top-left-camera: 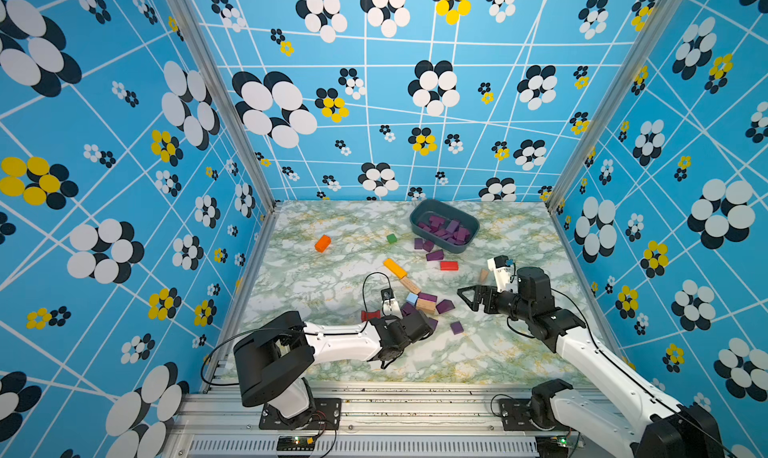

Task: Pick purple bricks into the storage bin
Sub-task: Pick up the building block from the center of the board.

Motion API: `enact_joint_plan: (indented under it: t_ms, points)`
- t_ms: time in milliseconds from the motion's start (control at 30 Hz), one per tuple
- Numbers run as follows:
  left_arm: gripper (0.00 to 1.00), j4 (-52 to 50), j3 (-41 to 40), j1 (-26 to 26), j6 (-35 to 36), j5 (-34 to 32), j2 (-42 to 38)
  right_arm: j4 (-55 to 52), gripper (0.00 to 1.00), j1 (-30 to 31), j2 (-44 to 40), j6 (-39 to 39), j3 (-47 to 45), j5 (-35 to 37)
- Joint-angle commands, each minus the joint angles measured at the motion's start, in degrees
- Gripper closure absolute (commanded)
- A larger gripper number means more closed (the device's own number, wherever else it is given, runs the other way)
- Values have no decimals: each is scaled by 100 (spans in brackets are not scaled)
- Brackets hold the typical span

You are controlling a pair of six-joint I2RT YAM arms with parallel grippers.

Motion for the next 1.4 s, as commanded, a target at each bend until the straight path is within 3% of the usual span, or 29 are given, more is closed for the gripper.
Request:
enact_joint_plan:
  t_ms: [0, 333, 1367]
  points:
    - [35, -215, 187, -32, -153, -279, 160, -146, 1, 61, 16, 49, -38, 37]
    - [45, -485, 345, 3, -222, -437, 419, -228, 1, 59, 134, 99, -34, 133]
    - [47, 165, 655, 588, 530, 118, 993, -359, 1, 61, 196, 45, -9, 238]
